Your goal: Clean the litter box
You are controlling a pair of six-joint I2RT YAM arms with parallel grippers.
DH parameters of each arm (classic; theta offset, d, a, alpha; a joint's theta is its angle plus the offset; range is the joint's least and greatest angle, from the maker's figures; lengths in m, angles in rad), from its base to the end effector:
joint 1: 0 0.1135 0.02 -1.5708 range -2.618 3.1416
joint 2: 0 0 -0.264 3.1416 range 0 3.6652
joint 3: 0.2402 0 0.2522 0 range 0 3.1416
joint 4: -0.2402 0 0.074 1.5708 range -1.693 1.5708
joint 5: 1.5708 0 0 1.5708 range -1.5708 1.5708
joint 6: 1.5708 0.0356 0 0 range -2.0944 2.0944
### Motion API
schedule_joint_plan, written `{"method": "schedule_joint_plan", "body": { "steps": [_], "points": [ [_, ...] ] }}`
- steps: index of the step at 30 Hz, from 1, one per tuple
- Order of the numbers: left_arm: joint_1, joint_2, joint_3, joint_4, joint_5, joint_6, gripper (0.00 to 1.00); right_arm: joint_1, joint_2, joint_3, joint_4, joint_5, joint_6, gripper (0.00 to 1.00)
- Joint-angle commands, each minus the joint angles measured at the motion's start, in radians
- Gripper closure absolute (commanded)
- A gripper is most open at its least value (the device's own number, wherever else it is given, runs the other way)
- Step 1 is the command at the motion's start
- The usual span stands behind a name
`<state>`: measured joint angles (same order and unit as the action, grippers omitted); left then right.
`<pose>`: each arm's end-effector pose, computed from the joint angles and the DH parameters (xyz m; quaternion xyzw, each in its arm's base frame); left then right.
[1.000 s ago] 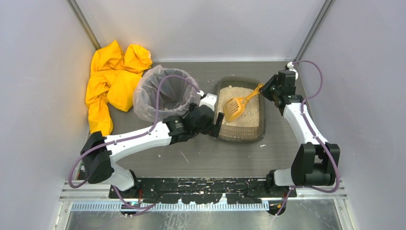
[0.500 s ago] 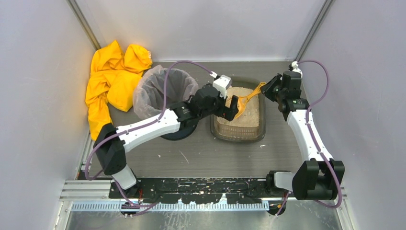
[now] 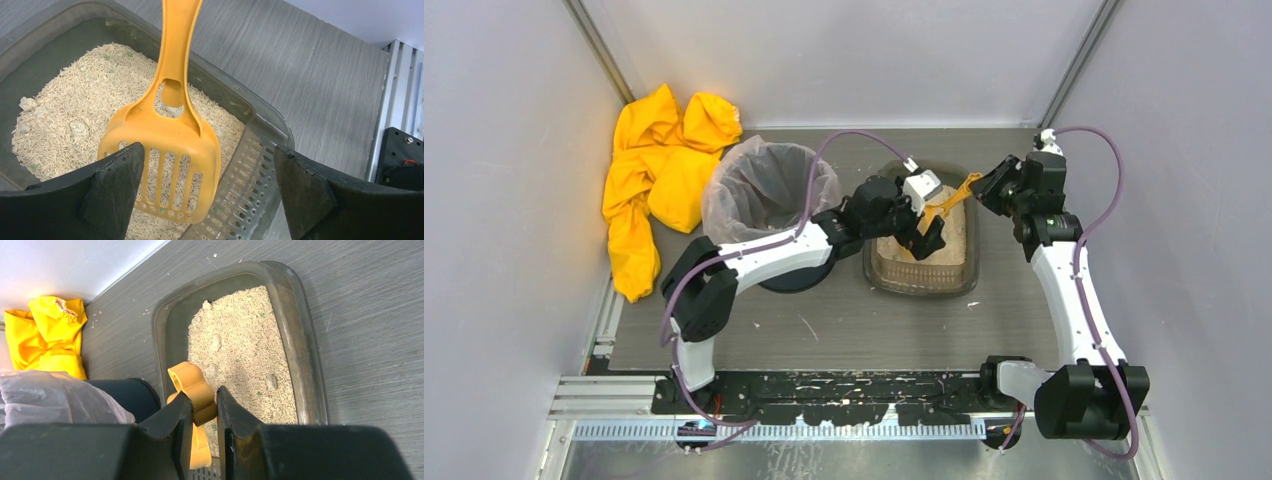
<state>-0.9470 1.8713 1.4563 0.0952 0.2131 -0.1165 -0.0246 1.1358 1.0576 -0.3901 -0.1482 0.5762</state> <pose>0.2566 -0.3695 0.2876 0.3822 0.7124 -0.3695 0.4581 0.2552 -0.0010 0.3443 0.2143 0.8230 0.2029 0.4854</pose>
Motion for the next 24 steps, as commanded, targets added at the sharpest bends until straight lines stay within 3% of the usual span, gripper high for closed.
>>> {"method": "schedule_joint_plan", "body": {
  "steps": [1, 11, 18, 19, 21, 24],
  "points": [
    [-0.002, 0.028, 0.096, 0.087, 0.044, 0.034, 0.00, 0.006, -0.041, 0.039, 0.015, -0.071, 0.025, 0.99],
    [-0.002, 0.030, 0.172, 0.009, -0.055, 0.111, 0.00, 0.006, -0.053, 0.033, -0.013, -0.057, 0.014, 0.99],
    [-0.003, 0.111, 0.246, -0.026, -0.003, 0.144, 0.02, 0.006, -0.079, 0.056, -0.033, -0.098, 0.024, 0.99],
    [-0.002, 0.121, 0.249, -0.020, -0.003, 0.137, 0.14, 0.006, -0.088, 0.059, -0.039, -0.102, 0.023, 0.99],
    [-0.002, 0.129, 0.241, 0.002, -0.015, 0.124, 0.52, 0.006, -0.105, 0.063, -0.049, -0.101, 0.019, 0.99],
    [-0.002, 0.122, 0.224, 0.006, -0.026, 0.124, 0.84, 0.005, -0.116, 0.070, -0.064, -0.094, 0.011, 0.99]
  ]
}}
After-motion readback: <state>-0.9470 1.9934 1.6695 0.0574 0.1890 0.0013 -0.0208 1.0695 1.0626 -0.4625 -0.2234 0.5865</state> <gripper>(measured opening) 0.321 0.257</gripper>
